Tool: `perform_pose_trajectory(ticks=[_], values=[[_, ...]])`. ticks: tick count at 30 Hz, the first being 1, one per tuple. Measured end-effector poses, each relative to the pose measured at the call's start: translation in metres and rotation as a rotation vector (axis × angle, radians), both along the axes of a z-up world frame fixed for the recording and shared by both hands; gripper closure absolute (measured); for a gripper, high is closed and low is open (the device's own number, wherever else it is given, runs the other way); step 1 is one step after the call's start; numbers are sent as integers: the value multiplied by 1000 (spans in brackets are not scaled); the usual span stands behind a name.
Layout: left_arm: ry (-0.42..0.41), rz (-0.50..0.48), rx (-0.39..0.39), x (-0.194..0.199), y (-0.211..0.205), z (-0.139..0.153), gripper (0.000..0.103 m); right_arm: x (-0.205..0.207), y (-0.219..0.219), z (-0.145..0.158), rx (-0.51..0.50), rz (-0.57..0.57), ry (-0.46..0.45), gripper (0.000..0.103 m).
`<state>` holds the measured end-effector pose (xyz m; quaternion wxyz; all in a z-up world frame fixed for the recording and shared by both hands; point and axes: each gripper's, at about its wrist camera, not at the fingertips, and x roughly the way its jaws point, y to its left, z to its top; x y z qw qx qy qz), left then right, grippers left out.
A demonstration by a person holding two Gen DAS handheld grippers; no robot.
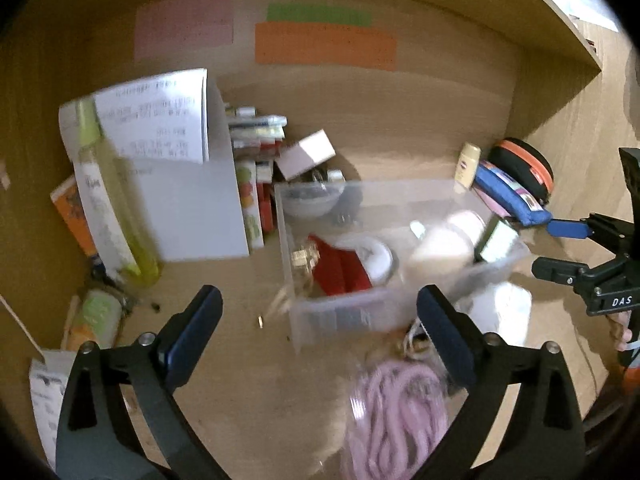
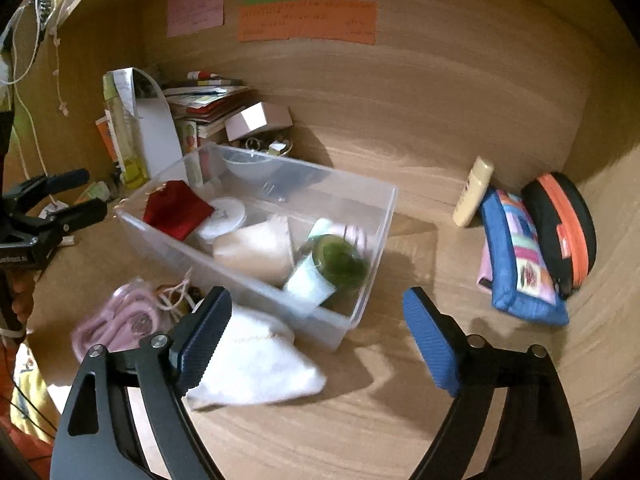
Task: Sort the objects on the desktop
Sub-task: 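Grasp the bagged pink rope with the left gripper while the right gripper grasps the white cloth pouch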
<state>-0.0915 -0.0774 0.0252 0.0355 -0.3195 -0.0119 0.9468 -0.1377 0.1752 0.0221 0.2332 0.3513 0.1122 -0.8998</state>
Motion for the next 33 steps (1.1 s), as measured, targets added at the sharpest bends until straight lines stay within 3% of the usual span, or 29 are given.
perform_pose_trajectory(ticks=[14,20,25,29,33], values=[[-164,-107,16,35,36,-51,4,27,-13,-38,-13,67,-103,16],[-231,-150,-32,34,54,-71,4,18,-34,-57,18,91,-146,16],[-316,-151,-20,23,58,-85,4,9,-47,-63,40,110,-146,1],[-312,-137,-45,20,59,-86,4,4,-59,-75,96,118,-167,0],[-316,-124,-76,14,62,-88,4,6,-66,-81,147,115,-125,3]])
